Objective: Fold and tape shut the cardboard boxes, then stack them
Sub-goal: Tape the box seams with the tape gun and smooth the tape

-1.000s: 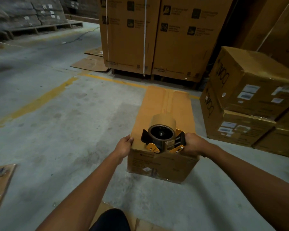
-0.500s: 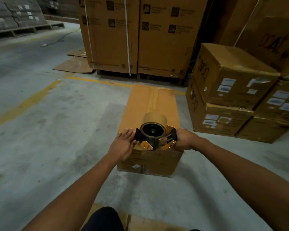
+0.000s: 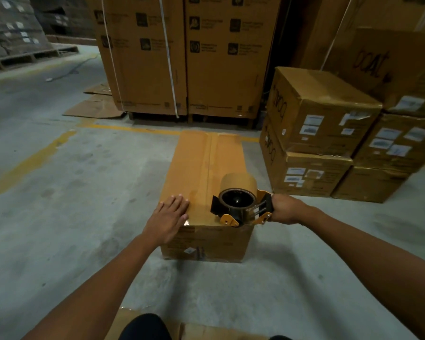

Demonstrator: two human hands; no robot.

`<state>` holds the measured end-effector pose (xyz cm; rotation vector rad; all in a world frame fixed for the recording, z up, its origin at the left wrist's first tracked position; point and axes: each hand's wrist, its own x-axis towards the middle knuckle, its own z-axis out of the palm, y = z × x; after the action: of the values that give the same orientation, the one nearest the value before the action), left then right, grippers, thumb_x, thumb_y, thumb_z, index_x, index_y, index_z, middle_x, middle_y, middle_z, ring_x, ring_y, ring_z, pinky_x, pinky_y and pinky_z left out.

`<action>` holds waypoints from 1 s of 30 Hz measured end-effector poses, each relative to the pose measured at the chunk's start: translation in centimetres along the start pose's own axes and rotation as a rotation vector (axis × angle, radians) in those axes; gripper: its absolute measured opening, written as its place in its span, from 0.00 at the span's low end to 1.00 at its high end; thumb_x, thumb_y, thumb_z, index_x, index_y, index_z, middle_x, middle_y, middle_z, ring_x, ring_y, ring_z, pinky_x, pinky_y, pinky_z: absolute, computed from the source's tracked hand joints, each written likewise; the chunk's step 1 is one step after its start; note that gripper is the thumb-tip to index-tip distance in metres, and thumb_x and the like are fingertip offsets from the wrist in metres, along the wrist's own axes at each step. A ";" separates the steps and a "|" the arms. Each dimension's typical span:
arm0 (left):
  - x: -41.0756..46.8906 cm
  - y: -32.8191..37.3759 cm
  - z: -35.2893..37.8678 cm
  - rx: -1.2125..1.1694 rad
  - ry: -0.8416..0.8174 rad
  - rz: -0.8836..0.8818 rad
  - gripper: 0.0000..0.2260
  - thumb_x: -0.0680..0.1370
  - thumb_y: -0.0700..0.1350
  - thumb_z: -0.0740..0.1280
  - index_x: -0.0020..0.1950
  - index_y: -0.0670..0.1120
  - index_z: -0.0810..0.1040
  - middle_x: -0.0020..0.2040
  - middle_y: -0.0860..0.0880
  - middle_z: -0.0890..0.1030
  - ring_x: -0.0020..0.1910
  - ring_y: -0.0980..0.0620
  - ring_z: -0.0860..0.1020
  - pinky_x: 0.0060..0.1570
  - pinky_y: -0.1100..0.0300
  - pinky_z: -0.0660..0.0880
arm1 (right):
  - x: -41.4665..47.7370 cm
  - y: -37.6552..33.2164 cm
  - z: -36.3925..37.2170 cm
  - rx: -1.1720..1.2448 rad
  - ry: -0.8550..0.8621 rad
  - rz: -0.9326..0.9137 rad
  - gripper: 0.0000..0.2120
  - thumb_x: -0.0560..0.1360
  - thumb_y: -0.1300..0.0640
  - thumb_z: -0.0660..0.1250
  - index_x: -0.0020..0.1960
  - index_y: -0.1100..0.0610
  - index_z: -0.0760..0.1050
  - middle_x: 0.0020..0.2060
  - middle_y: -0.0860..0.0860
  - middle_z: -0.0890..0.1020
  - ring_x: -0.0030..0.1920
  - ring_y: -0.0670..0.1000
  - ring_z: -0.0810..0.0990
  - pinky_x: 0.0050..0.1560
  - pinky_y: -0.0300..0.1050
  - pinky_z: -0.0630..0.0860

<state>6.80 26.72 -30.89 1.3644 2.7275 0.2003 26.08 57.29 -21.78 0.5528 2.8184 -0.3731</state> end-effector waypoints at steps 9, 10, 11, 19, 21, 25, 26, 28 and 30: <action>-0.6 -0.3 -0.5 0.237 -0.024 0.077 0.30 0.80 0.64 0.34 0.81 0.57 0.48 0.79 0.46 0.64 0.76 0.40 0.65 0.70 0.44 0.67 | -0.8 -0.5 0.3 0.000 0.031 0.037 0.10 0.72 0.47 0.73 0.47 0.51 0.79 0.42 0.51 0.82 0.44 0.52 0.81 0.49 0.52 0.81; -0.5 -0.6 -0.3 0.251 -0.039 0.069 0.27 0.82 0.62 0.38 0.80 0.56 0.51 0.76 0.46 0.69 0.72 0.40 0.70 0.66 0.45 0.72 | -0.8 -0.4 0.4 0.001 0.035 0.045 0.09 0.72 0.47 0.73 0.46 0.51 0.78 0.42 0.51 0.81 0.44 0.52 0.81 0.48 0.51 0.81; -0.5 -0.8 -0.1 0.255 -0.044 0.064 0.26 0.83 0.61 0.41 0.80 0.55 0.55 0.74 0.46 0.72 0.70 0.40 0.73 0.63 0.45 0.74 | -0.8 -0.4 0.5 -0.001 0.038 0.054 0.08 0.73 0.47 0.73 0.46 0.51 0.78 0.41 0.51 0.81 0.44 0.52 0.80 0.47 0.50 0.80; -0.4 -1.2 0.4 0.254 -0.008 0.080 0.29 0.82 0.65 0.41 0.78 0.54 0.61 0.72 0.44 0.74 0.69 0.39 0.74 0.64 0.42 0.73 | -1.0 -0.6 0.6 0.008 0.033 0.064 0.09 0.72 0.46 0.73 0.46 0.50 0.78 0.41 0.51 0.81 0.44 0.53 0.80 0.47 0.51 0.80; -0.3 -0.5 0.5 0.255 -0.046 0.049 0.35 0.79 0.71 0.42 0.78 0.53 0.62 0.73 0.42 0.72 0.70 0.37 0.72 0.66 0.38 0.70 | -1.2 -0.8 0.5 0.006 0.034 0.072 0.09 0.73 0.47 0.74 0.46 0.50 0.77 0.42 0.51 0.81 0.44 0.52 0.80 0.47 0.50 0.80; 0.9 3.3 -0.2 0.221 -0.037 0.072 0.45 0.74 0.78 0.39 0.82 0.51 0.53 0.81 0.43 0.55 0.79 0.39 0.55 0.74 0.35 0.54 | -1.3 -0.6 0.6 0.012 0.041 0.101 0.08 0.73 0.48 0.73 0.46 0.50 0.77 0.42 0.51 0.81 0.44 0.52 0.81 0.47 0.50 0.81; 1.5 4.4 -0.4 0.201 -0.034 0.135 0.45 0.74 0.77 0.36 0.82 0.50 0.50 0.81 0.44 0.52 0.80 0.42 0.51 0.76 0.37 0.51 | -1.3 -0.5 0.6 0.017 0.040 0.099 0.08 0.73 0.48 0.73 0.46 0.50 0.77 0.41 0.51 0.81 0.44 0.52 0.81 0.47 0.50 0.80; 2.8 6.4 -0.7 0.179 -0.034 0.238 0.43 0.75 0.73 0.32 0.82 0.50 0.50 0.82 0.45 0.51 0.81 0.45 0.49 0.78 0.43 0.50 | -1.4 -0.5 0.7 0.020 0.038 0.091 0.08 0.73 0.48 0.73 0.46 0.50 0.77 0.41 0.51 0.80 0.44 0.52 0.81 0.46 0.48 0.80; 3.6 7.2 -0.4 0.188 -0.038 0.263 0.42 0.74 0.69 0.29 0.82 0.51 0.52 0.82 0.46 0.51 0.81 0.47 0.48 0.78 0.45 0.47 | -1.3 -0.3 0.9 0.032 0.037 0.089 0.09 0.74 0.48 0.73 0.47 0.50 0.77 0.41 0.51 0.81 0.43 0.52 0.80 0.45 0.48 0.79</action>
<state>10.23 33.85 -29.50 1.7563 2.5828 -0.0682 27.28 56.34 -22.17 0.6966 2.8152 -0.3956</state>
